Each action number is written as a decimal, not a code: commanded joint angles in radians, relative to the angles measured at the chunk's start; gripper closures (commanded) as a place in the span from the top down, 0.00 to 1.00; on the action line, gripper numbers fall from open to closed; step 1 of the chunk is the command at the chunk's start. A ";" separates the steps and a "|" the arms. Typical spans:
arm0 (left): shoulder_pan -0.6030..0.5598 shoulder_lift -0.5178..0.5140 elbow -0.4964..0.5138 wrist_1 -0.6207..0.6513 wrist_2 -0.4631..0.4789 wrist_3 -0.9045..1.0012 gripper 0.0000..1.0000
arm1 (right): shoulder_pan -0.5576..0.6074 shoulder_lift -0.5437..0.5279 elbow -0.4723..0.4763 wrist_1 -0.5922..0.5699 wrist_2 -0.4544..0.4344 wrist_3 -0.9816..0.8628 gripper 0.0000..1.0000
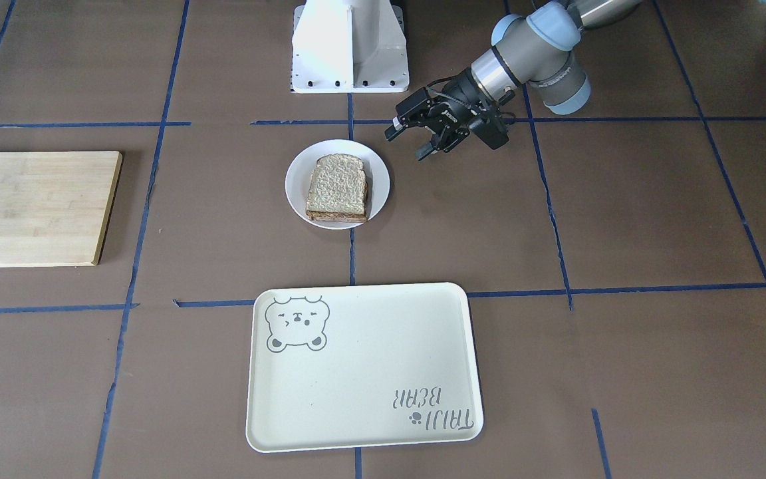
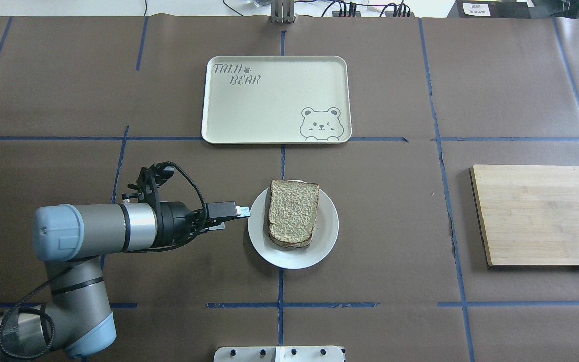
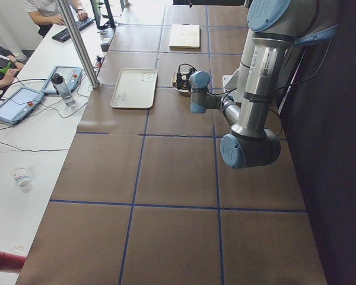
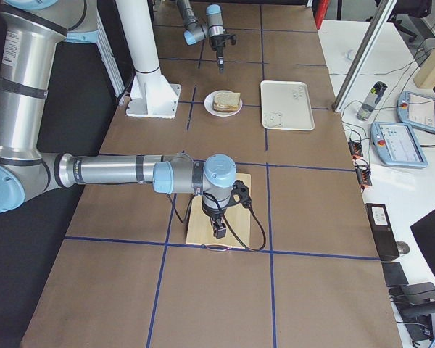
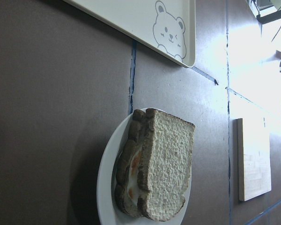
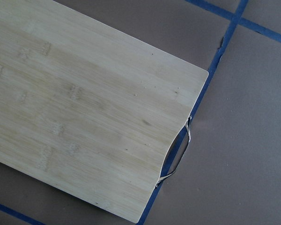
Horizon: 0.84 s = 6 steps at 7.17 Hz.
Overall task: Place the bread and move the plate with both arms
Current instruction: 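Reach the left gripper to the plate rim nearest the robot and grip it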
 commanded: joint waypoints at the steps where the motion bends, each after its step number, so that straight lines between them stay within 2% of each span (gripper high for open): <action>1: 0.036 -0.044 0.091 -0.048 0.065 -0.011 1.00 | 0.000 -0.001 -0.002 0.000 0.000 0.000 1.00; 3: 0.038 -0.059 0.150 -0.048 0.065 -0.011 1.00 | 0.000 -0.001 -0.002 0.000 0.000 0.000 1.00; 4: 0.042 -0.074 0.165 -0.048 0.067 -0.009 0.96 | 0.000 -0.001 -0.002 0.000 0.000 -0.002 1.00; 6: 0.047 -0.091 0.187 -0.048 0.065 -0.011 0.62 | 0.000 -0.003 -0.002 0.000 0.000 -0.002 1.00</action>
